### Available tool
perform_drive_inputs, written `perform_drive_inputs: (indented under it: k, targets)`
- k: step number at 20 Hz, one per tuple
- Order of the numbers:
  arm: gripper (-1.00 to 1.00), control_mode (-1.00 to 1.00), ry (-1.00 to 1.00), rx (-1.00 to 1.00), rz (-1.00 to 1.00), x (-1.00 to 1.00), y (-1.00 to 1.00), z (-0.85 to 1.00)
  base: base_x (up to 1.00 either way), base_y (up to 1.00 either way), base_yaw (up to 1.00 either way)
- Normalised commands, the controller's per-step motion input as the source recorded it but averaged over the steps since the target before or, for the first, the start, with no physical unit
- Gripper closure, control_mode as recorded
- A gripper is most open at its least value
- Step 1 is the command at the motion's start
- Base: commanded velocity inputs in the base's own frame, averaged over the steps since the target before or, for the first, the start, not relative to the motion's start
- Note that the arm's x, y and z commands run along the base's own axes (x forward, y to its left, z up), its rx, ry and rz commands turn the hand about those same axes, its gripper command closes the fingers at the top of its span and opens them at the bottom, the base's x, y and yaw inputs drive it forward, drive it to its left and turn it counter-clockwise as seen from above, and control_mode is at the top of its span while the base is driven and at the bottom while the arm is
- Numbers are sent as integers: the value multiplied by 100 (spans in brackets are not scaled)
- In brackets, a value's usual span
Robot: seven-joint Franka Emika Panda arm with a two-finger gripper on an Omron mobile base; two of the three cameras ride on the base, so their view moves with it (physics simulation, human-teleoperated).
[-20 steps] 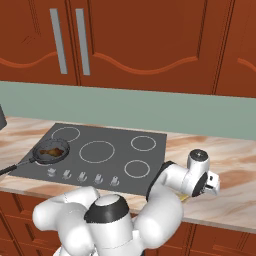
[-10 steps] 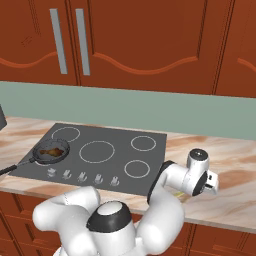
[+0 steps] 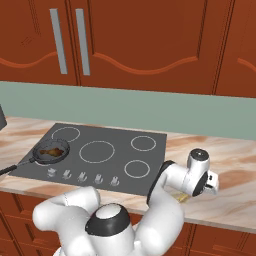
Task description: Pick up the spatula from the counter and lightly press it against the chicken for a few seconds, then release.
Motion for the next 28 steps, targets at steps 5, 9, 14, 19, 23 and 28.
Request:
perform_drive_inputs:
  k: [5,9,14,19,23,28]
  targets:
    - [100,-100,-14,0,3,-49,0,12,0,0,0]
    - [100,-100,-23,0,6,-66,0,30,0,0,0]
    - [100,-100,-20,-1,5,-62,12,35,0,0,0]
    - [100,-100,-3,0,8,-35,18,35,0,0,0]
    - [100,-100,0,0,13,-18,21,31,0,0,0]
    - [100,-100,0,0,18,-13,15,32,0,0,0]
